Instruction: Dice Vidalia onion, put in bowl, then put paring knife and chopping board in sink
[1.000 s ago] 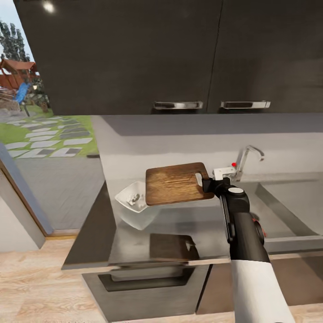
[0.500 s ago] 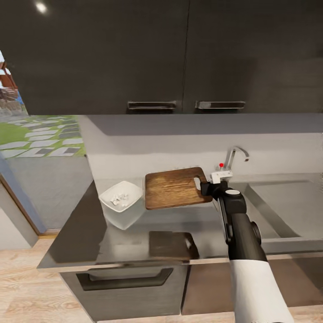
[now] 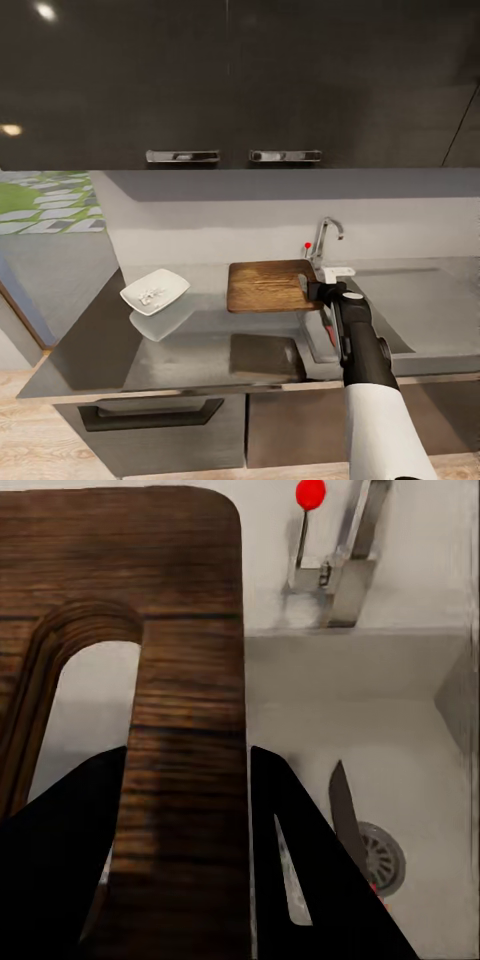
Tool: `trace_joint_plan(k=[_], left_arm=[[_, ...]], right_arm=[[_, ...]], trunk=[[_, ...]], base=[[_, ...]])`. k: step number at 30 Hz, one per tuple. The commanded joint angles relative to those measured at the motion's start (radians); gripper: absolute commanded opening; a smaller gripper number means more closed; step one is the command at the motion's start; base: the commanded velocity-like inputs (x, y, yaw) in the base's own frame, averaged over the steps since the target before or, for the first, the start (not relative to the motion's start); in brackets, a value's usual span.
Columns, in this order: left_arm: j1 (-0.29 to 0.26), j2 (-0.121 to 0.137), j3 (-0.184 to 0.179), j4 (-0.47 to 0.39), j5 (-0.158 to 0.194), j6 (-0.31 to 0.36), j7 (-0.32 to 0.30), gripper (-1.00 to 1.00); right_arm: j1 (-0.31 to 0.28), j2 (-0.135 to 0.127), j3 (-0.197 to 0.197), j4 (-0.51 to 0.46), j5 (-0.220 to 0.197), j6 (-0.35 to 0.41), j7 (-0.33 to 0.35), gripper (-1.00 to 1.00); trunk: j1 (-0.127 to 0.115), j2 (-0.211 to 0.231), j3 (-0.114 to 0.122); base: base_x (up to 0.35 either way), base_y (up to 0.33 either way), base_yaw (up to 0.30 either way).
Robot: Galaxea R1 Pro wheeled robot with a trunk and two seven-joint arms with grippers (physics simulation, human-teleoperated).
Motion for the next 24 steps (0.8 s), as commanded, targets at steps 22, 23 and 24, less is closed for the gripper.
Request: trace_joint_plan(k=[22,23,24], left_arm=[[0.000,0.004,-0.003,0.014,0.011,-0.002,0.000,1.00],[0.000,0.004,-0.003,0.015,0.011,-0.002,0.000,1.00],[0.000,0.004,-0.003,0.015,0.011,-0.002,0.000,1.00]], right_arm=[[-0.001,0.001,-0.180,0.200,-0.255,-0.187,-0.604,-1.00],[-0.001,0.001,-0.184,0.209,-0.288,-0.214,-0.674,-1.00],[-0.001,0.001,-0.186,0.214,-0.302,-0.225,-0.717,-1.00]], trunk=[[0.000,-0.002,-0.001],[0.000,-0.002,-0.001],[0.000,-0.002,-0.001]], base=[[0.000,-0.239,0.000],[0.000,-0.009,0.000],[0.000,-0.006,0.000]])
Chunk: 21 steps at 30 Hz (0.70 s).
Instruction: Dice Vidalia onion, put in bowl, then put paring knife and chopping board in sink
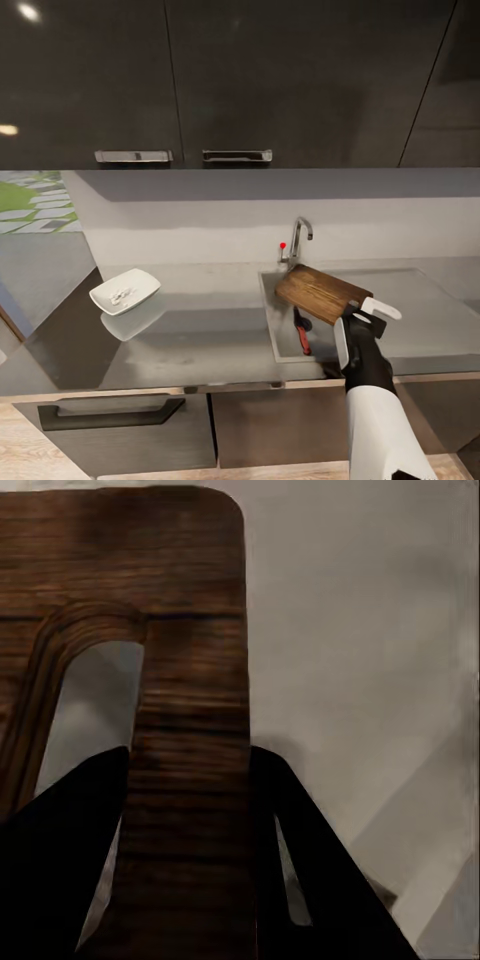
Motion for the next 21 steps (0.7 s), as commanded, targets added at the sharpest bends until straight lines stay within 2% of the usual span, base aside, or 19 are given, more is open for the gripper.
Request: trace_joint_plan(k=[1,5,8,10,12,14,16,18,21], left_arm=[[0.000,0.001,-0.006,-0.001,0.010,-0.002,0.000,1.00],[0.000,0.000,-0.006,0.000,0.010,-0.002,0.000,1.00],[0.000,0.000,-0.006,0.000,0.009,-0.002,0.000,1.00],[0.000,0.000,-0.006,0.000,0.010,-0.002,0.000,1.00],[0.000,0.000,-0.006,0.000,0.010,-0.002,0.000,1.00],[0.000,0.000,-0.006,0.000,0.010,-0.002,0.000,1.00],[0.000,0.000,-0.006,0.000,0.010,-0.002,0.000,1.00],[0.000,0.000,-0.006,0.000,0.010,-0.002,0.000,1.00],[0.000,0.000,-0.006,0.000,0.010,-0.002,0.000,1.00]], right_arm=[[-0.001,0.001,0.000,0.008,-0.015,-0.007,-0.046,-1.00],[-0.001,0.001,0.004,0.023,-0.027,-0.015,-0.105,-1.00],[-0.003,0.001,0.009,0.027,-0.029,-0.015,-0.179,-1.00],[-0.006,0.001,0.037,0.035,-0.041,-0.015,-0.251,-1.00],[-0.017,0.001,0.085,0.059,-0.084,-0.013,-0.315,-1.00],[-0.066,0.001,0.116,0.126,-0.163,-0.010,-0.374,-1.00],[-0.137,0.001,0.124,0.209,-0.203,-0.012,-0.410,-1.00],[-0.197,0.001,0.127,0.283,-0.219,-0.014,-0.435,-1.00],[-0.232,0.001,0.128,0.335,-0.250,-0.040,-0.449,-1.00]], trunk=[[0.000,-0.002,-0.001],[0.000,-0.002,-0.001],[0.000,-0.002,-0.001],[0.000,-0.002,-0.001],[0.000,-0.002,-0.001],[0.000,-0.002,-0.001],[0.000,-0.002,-0.001],[0.000,-0.002,-0.001],[0.000,-0.002,-0.001]], base=[[0.000,-0.003,0.000],[0.000,0.000,0.000],[0.000,0.000,0.000],[0.000,0.000,0.000],[0.000,0.000,0.000],[0.000,0.000,0.000],[0.000,0.000,0.000],[0.000,0.000,0.000],[0.000,0.000,0.000]])
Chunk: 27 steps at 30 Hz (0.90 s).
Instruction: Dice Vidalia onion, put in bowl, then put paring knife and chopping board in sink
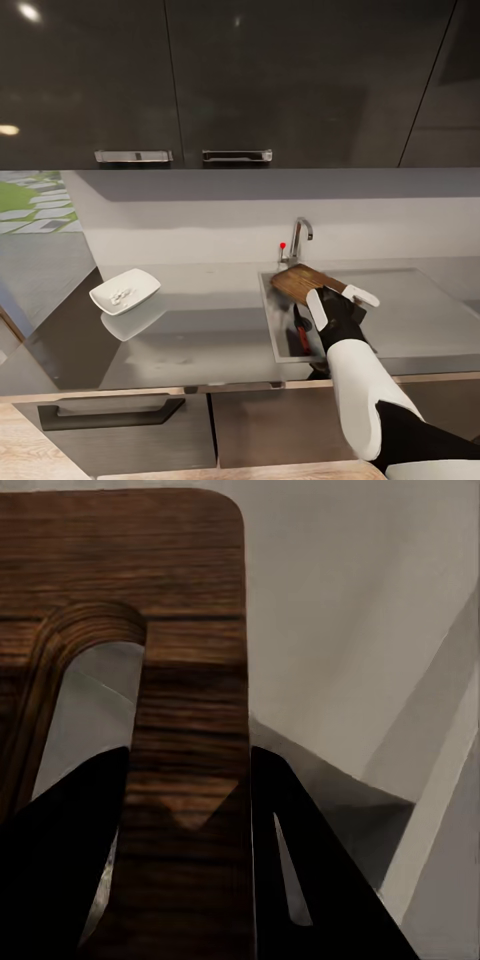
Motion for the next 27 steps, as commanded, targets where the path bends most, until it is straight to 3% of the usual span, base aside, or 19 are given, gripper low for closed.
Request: trace_joint_plan(k=[1,6,9,16,19,24,27], left_arm=[[0.000,0.001,-0.006,-0.001,0.010,-0.003,0.000,1.00],[0.000,0.002,-0.006,-0.002,0.010,-0.002,0.000,1.00],[0.000,0.002,-0.006,-0.001,0.010,-0.002,0.000,1.00],[0.000,0.002,-0.006,0.000,0.010,-0.002,0.000,1.00],[0.000,0.002,-0.006,0.000,0.011,-0.002,-0.001,1.00],[0.000,0.002,-0.006,-0.001,0.011,-0.001,-0.001,1.00],[0.000,0.002,-0.006,0.000,0.011,-0.001,-0.001,1.00]], right_arm=[[-0.004,0.001,-0.002,0.003,-0.015,-0.003,-0.010,-1.00],[-0.009,0.001,-0.003,0.014,-0.160,-0.042,-0.114,-1.00],[-0.009,0.001,-0.002,0.016,-0.206,-0.096,-0.126,-1.00],[-0.009,0.001,-0.002,0.039,-0.219,-0.143,-0.163,-1.00],[-0.009,0.001,-0.001,0.085,-0.219,-0.210,-0.171,-1.00],[-0.009,0.001,-0.001,0.140,-0.221,-0.268,-0.199,-1.00],[-0.009,0.001,0.000,0.185,-0.244,-0.325,-0.202,-1.00]], trunk=[[0.000,-0.001,-0.002],[0.000,-0.001,-0.002],[0.000,-0.001,-0.002],[0.000,-0.001,-0.002],[0.000,-0.001,-0.002],[0.000,-0.001,-0.002],[0.000,-0.001,-0.002]], base=[[0.000,0.000,0.000],[0.030,0.000,0.000],[0.231,0.000,0.000],[0.319,0.000,0.000],[0.302,0.000,0.000],[0.078,0.000,0.000],[0.007,0.040,0.000]])
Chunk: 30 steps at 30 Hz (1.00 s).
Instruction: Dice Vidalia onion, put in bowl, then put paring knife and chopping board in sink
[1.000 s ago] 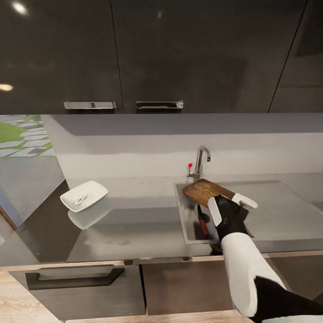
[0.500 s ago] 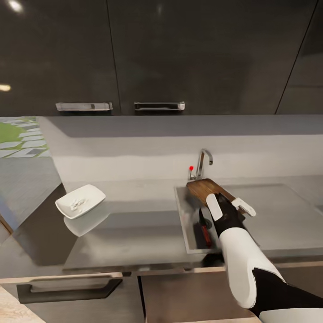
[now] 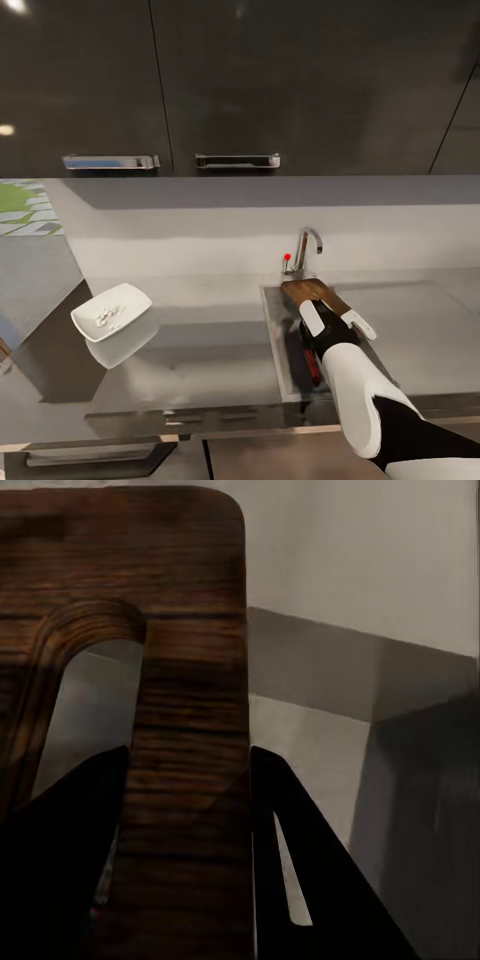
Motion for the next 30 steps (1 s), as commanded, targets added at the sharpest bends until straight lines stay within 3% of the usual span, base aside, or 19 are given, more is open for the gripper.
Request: trace_joint_plan(k=[1,10,16,30], left_arm=[[0.000,0.001,-0.006,-0.001,0.010,-0.002,-0.001,1.00],[0.000,0.000,-0.006,0.000,0.010,-0.002,0.001,1.00],[0.000,-0.002,-0.007,-0.001,0.009,-0.002,0.001,1.00],[0.000,-0.002,-0.007,0.000,0.009,-0.002,0.001,1.00]], right_arm=[[-0.001,0.001,-0.003,0.015,-0.004,-0.016,-0.001,-1.00],[-0.001,0.001,-0.003,0.041,-0.015,-0.036,0.001,-1.00],[-0.001,0.001,-0.005,0.108,-0.057,-0.043,0.009,-1.00],[0.000,0.001,-0.005,0.158,-0.054,-0.154,0.010,-1.00]], trunk=[[0.000,-0.002,-0.001],[0.000,-0.002,-0.001],[0.000,-0.002,-0.001],[0.000,-0.002,-0.001]], base=[[0.002,0.161,0.000],[-0.064,0.177,0.000],[-0.004,0.008,0.000],[0.063,-0.045,0.000]])
